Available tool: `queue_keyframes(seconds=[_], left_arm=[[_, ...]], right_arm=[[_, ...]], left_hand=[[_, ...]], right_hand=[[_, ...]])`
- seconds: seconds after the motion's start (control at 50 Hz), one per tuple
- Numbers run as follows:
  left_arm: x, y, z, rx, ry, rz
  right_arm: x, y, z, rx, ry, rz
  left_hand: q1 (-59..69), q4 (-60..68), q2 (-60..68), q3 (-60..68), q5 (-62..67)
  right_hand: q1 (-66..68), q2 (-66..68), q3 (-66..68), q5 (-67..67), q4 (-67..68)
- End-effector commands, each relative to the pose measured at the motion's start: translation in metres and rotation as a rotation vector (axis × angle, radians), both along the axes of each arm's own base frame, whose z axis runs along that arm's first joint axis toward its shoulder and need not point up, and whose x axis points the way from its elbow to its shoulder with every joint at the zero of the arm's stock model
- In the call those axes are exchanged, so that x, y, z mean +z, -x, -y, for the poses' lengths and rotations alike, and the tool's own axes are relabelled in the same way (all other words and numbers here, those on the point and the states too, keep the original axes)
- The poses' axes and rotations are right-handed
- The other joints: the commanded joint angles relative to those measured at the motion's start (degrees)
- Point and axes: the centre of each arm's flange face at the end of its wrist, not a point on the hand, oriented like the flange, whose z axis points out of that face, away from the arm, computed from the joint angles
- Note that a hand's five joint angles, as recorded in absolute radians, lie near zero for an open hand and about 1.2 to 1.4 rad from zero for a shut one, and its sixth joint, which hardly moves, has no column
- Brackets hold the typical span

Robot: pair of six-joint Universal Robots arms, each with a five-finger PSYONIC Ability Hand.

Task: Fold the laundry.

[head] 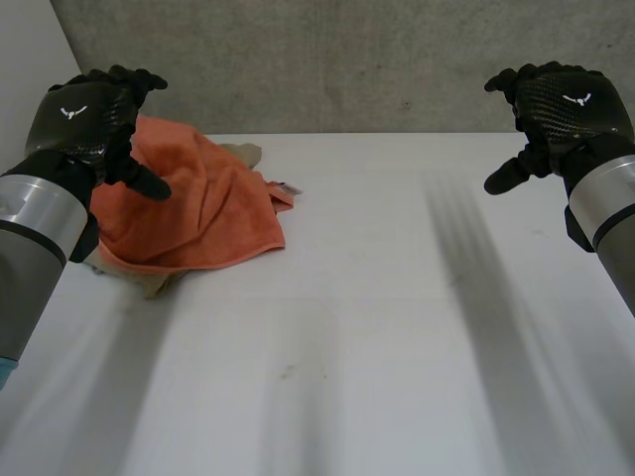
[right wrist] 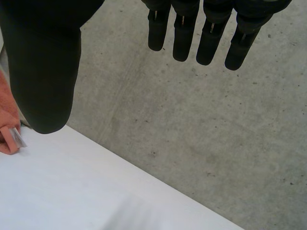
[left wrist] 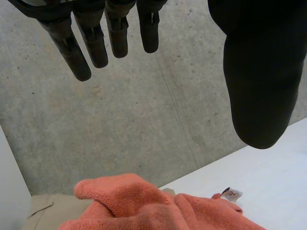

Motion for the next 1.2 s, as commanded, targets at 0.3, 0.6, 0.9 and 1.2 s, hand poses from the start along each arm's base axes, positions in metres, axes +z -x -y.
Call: queue_keyframes(seconds=[0.3, 0.6, 0.9, 1.2], left_arm=[[-0.009, 0.003, 0.029, 0.024, -0.006, 0.044], [-0.109, -0.018, 0.144, 0.184, -0.102, 0.398], [-0.055, 0.000, 0.143, 0.171, 0.043, 0.317], [0.110, 0.091, 0.015, -0.210, 0.294, -0.254]], right_arm=[[0.004, -0.001, -0.002, 0.012, 0.012, 0.002], [0.000, -0.001, -0.003, 0.014, -0.001, -0.003], [0.000, 0.002, 0.001, -0.004, 0.024, -0.065], [0.017, 0.004, 0.000, -0.012, 0.074, -0.059]], left_hand=[[-4.0, -4.5, -4.5, -4.4, -4.3], [12.0, 11.5, 11.4, 11.6, 11.7], [64.6, 64.1, 64.1, 64.3, 64.3], [64.6, 64.1, 64.1, 64.3, 64.3]], right_hand=[[-10.0, -10.7, -10.5, -7.4, -9.6], [-10.0, -10.7, -10.5, -7.4, -9.6], [-10.0, -10.7, -10.5, -7.4, -9.6], [-10.0, -10.7, -10.5, -7.4, -9.6]])
